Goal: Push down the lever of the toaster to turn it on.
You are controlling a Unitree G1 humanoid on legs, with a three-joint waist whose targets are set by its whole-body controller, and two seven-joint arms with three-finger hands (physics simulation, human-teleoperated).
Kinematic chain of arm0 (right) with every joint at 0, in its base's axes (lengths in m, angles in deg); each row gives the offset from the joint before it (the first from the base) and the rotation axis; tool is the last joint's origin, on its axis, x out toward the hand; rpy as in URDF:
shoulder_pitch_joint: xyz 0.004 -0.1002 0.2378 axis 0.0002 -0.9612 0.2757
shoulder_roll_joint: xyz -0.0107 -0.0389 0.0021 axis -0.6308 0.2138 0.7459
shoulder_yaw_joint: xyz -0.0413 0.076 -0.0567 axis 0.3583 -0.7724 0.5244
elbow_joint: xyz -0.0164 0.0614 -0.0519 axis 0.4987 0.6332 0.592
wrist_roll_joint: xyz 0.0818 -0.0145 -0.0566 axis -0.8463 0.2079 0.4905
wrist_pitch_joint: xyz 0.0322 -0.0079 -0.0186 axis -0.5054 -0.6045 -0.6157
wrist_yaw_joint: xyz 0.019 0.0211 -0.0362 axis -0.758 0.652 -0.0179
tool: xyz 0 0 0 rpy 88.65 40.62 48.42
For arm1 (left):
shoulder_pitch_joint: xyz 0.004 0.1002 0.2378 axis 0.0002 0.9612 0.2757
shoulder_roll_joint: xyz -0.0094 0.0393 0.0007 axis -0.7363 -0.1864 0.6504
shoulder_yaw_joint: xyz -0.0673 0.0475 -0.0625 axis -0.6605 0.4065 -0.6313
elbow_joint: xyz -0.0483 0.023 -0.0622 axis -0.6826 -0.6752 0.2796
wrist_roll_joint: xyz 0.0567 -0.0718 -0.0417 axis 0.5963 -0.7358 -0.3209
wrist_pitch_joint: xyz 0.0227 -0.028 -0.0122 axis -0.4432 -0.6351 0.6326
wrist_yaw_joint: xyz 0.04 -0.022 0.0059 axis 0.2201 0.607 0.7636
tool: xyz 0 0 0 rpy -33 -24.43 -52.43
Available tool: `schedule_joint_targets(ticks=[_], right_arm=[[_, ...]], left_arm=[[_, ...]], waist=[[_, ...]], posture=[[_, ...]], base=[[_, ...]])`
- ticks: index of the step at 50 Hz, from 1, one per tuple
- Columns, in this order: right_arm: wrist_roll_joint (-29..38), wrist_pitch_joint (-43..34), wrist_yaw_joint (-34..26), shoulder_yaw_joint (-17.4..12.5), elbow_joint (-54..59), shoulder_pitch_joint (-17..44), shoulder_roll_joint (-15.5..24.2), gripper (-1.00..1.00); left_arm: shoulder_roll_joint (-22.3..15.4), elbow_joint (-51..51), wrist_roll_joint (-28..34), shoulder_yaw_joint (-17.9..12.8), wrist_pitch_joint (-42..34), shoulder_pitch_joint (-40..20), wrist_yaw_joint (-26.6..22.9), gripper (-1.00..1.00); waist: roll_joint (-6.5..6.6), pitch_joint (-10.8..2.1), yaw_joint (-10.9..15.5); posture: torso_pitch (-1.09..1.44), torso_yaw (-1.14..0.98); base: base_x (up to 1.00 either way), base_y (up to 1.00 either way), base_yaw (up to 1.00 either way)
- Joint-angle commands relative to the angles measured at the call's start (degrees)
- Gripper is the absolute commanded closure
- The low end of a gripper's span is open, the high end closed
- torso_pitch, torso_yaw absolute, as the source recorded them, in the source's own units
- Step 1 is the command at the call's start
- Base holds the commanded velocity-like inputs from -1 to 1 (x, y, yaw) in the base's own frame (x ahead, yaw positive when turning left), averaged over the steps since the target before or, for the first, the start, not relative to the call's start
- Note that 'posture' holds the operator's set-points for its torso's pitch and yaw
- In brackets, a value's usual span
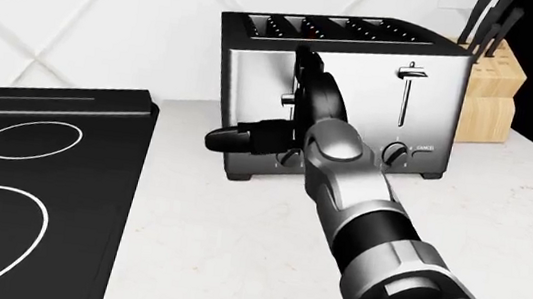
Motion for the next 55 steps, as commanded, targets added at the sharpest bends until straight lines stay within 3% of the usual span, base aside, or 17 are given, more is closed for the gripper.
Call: schedule_joint_targets(ticks=[1, 55], right_arm=[[-0.32, -2.83, -0.64, -0.11, 1.45, 0.07, -0.15, -1.0], [2.33, -3.88, -0.17, -0.91, 2.27, -4.03, -0.05, -1.0]], left_arm=[[-0.59, 0.92, 0.1, -0.44, 1.5, -1.82, -0.13, -1.0], [-0.97, 1.08, -0.74, -0.56, 1.46, -2.08, 0.37, -1.0]], waist=[[0.32, 0.26, 0.03], [0.15, 0.19, 0.46]], posture=[[-0.49, 0.0], [-0.49, 0.0]], base=[[0.0, 0.0, 0.0], [0.0, 0.0, 0.0]])
